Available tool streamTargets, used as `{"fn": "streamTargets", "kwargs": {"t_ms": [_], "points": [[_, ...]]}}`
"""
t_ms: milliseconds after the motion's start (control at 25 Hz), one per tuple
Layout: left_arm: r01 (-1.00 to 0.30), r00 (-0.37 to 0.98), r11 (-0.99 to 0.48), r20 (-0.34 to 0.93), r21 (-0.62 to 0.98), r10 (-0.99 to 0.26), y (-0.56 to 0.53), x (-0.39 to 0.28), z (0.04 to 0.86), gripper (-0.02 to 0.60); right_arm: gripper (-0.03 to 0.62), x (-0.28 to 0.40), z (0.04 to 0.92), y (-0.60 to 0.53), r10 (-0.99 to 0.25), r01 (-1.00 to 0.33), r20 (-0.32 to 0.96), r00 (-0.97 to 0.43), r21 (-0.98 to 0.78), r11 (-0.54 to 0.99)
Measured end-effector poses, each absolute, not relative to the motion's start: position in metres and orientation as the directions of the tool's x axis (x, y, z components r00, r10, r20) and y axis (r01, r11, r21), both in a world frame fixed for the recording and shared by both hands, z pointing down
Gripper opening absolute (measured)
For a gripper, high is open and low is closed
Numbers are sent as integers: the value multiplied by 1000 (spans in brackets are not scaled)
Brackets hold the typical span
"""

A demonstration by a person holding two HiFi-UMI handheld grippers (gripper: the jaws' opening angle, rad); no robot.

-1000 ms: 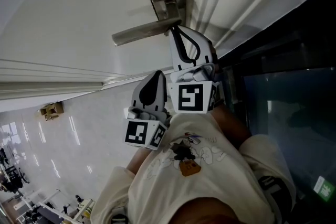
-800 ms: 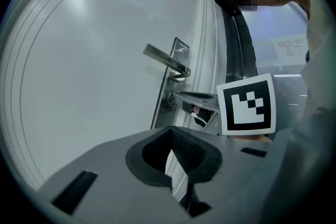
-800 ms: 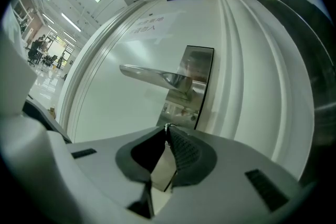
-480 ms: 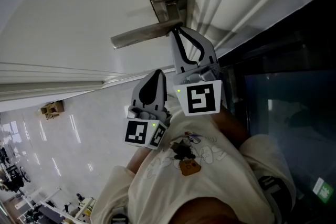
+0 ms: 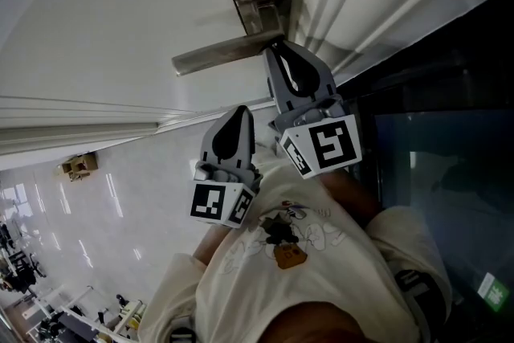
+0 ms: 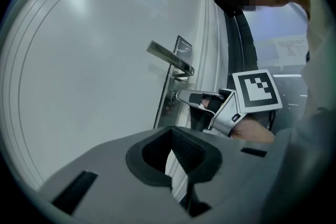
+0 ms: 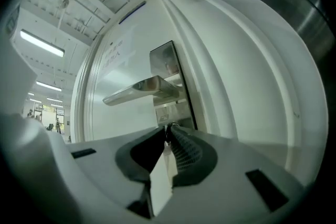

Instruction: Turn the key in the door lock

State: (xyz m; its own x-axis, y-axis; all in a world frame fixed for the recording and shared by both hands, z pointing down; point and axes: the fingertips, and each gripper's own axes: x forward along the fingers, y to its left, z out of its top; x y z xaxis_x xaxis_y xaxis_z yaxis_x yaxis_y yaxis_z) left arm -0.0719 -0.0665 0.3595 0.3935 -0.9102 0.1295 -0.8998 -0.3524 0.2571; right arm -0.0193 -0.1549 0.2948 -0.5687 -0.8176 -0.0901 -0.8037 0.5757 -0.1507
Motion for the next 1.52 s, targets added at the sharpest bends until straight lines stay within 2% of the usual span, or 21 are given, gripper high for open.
{"fn": "streamTargets", "kwargs": {"t_ms": [640,880,1120,1520], "points": [[-903,382,-340,130,261,-915,-63,-82,361,6,44,-15,298,-158,-790,-627,-148,-594,-531,571],[-901,386,-344,128,264,-913,-61,-83,359,6,44,-14,298,-158,-794,-589,-159,-586,-589,553],[-899,390,-350,121,262,-913,-60,-83,354,6,44,-13,299,-158,-785,-461,-185,-591,-722,517],[-892,409,-365,130,265,-903,-60,-85,356,6,43,-12,302,-161,-777,-283,-225,-589,-842,459]]}}
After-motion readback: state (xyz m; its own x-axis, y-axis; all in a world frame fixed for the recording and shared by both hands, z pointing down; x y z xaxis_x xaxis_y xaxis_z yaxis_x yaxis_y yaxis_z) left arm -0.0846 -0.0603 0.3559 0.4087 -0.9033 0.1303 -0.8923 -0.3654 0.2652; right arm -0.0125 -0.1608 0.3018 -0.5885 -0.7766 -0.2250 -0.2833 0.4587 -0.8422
